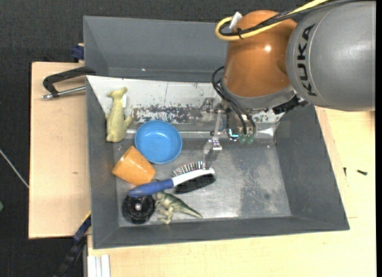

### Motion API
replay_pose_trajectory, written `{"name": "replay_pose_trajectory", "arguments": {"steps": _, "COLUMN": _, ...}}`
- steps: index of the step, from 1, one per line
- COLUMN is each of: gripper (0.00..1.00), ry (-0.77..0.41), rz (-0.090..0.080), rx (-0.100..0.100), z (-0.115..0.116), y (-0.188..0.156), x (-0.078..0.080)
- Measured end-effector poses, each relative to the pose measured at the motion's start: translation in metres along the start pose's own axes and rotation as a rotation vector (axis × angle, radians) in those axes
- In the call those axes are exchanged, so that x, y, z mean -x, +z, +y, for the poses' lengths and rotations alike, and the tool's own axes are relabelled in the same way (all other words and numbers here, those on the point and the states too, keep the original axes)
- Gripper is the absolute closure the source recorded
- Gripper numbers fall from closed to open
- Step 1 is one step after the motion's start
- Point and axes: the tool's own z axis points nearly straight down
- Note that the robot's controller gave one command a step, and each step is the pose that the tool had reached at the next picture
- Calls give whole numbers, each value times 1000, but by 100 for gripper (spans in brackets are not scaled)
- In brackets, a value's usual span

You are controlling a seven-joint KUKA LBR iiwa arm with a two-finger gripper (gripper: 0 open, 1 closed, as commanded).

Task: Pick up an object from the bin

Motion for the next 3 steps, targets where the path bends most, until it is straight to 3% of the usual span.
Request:
{"name": "replay_pose_trajectory", "arguments": {"steps": 1, "gripper": 0, "ry": -232, "rz": -16, "rx": 0, "z": 7, "y": 124, "x": -51}}
{"name": "replay_pose_trajectory", "arguments": {"steps": 2, "gripper": 100, "ry": -232, "rz": -25, "rx": 2, "z": 8, "y": 121, "x": -48}}
{"name": "replay_pose_trajectory", "arguments": {"steps": 3, "gripper": 100, "ry": -217, "rz": -21, "rx": 0, "z": 14, "y": 21, "x": -48}}
